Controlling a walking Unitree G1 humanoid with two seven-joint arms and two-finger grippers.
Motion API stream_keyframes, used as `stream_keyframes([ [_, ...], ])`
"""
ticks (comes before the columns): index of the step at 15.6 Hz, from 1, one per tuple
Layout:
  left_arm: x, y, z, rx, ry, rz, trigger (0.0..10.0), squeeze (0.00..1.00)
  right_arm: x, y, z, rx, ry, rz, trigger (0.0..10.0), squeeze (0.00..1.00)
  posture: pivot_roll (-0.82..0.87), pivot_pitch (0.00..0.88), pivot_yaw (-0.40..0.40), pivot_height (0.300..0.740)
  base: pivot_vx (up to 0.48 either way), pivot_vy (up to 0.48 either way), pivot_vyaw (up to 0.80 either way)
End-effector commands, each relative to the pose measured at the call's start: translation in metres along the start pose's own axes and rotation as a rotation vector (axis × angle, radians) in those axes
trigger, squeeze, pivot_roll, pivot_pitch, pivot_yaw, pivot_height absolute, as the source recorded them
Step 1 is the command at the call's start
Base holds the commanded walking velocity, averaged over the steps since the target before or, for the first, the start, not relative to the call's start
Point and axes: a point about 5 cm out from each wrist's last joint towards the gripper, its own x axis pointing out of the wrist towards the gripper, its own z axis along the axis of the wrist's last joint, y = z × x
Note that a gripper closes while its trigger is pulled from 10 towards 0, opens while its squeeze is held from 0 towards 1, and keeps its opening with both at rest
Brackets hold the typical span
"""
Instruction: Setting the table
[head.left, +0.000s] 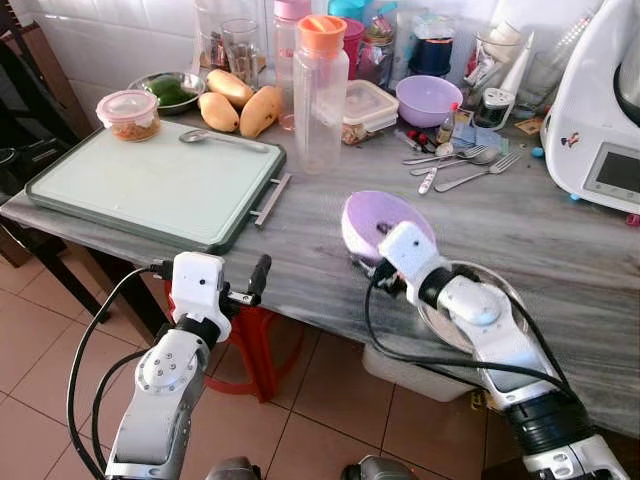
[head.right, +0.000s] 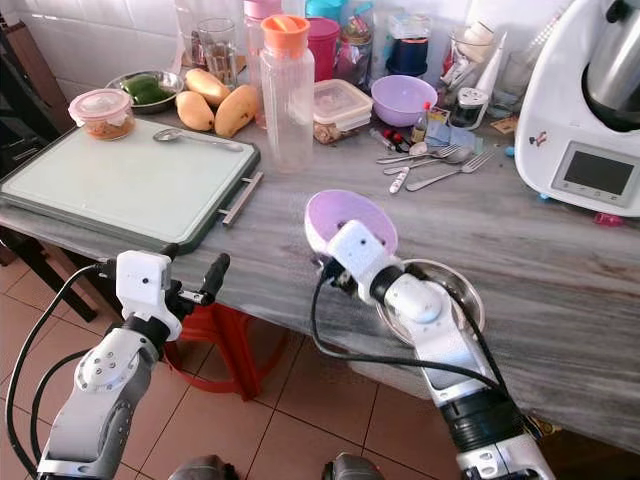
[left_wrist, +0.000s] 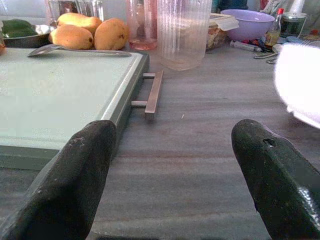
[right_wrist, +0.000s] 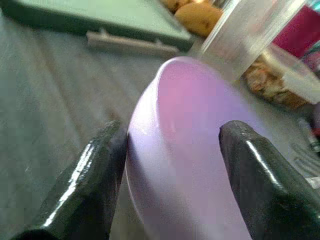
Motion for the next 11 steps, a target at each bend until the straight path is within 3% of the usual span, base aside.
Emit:
stream_keyframes([
  [1,0.0019,-0.0005,0.002,0.006,-0.003,0.001,10.0,0.0,0.001,-0.0078,0.0079,0.001,-0.044,-0.039,10.0,0.59,0.03,0.0,-0.005,0.74,0.0,0.0,0.0],
  [11,0.0045,0.0006,0.0023,0.012,0.0,0.003,10.0,0.0,0.0016,-0.0077,0.0117,0.026,-0.09,-0.057,10.0,0.59,0.03,0.0,-0.004,0.74,0.0,0.0,0.0],
])
